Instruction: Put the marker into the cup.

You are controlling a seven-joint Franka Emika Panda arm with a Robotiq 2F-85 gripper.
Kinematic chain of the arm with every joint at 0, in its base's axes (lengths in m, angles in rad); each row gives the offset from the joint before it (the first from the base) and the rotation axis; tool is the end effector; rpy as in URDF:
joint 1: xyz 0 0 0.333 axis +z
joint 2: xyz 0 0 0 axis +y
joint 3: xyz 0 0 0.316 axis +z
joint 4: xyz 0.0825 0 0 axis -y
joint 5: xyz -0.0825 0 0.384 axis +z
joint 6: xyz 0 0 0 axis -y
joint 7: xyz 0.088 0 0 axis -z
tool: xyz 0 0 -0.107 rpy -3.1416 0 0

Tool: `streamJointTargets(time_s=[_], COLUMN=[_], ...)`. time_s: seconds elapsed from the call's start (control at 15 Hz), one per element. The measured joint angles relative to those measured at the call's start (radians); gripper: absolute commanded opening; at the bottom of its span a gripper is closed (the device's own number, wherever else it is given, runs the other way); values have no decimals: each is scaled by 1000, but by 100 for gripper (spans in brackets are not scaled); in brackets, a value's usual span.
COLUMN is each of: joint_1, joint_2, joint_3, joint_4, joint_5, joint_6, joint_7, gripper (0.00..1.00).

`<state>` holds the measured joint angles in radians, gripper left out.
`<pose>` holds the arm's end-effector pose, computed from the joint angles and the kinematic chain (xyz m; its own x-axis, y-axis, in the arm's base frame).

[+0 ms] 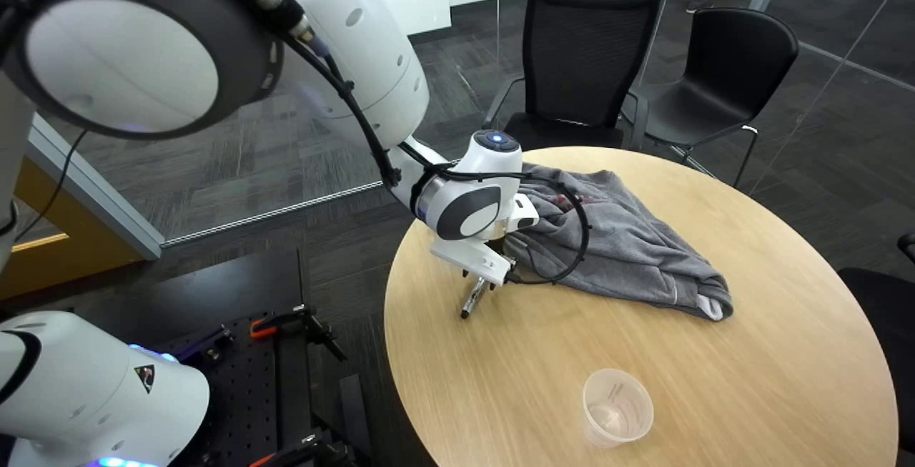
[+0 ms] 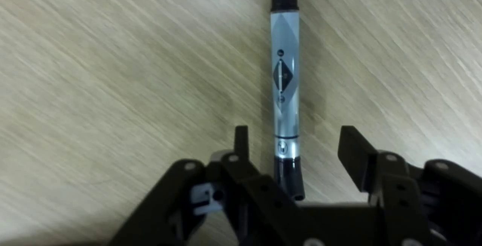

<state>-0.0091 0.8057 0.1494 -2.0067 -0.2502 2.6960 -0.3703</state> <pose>0.5567 0.0925 0.0445 0.7594 0.6456 -0.0803 0.6432 -0.7636 -0.0560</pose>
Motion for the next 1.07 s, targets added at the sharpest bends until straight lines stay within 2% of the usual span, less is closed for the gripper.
streamJointTargets(time_s=[0.27, 0.33, 0.47, 0.73, 1.07], joint_1=[-10, -15, -24, -35, -3], joint_2=[17, 22, 28, 22, -100], joint_3=[5, 7, 13, 37, 52], joint_4=[15, 19, 25, 24, -21], joint_5=[1, 1, 2, 33, 168], joint_6=[-3, -5, -7, -21, -115], joint_7=[-1, -1, -1, 1, 150], gripper=[3, 0, 5, 5, 5])
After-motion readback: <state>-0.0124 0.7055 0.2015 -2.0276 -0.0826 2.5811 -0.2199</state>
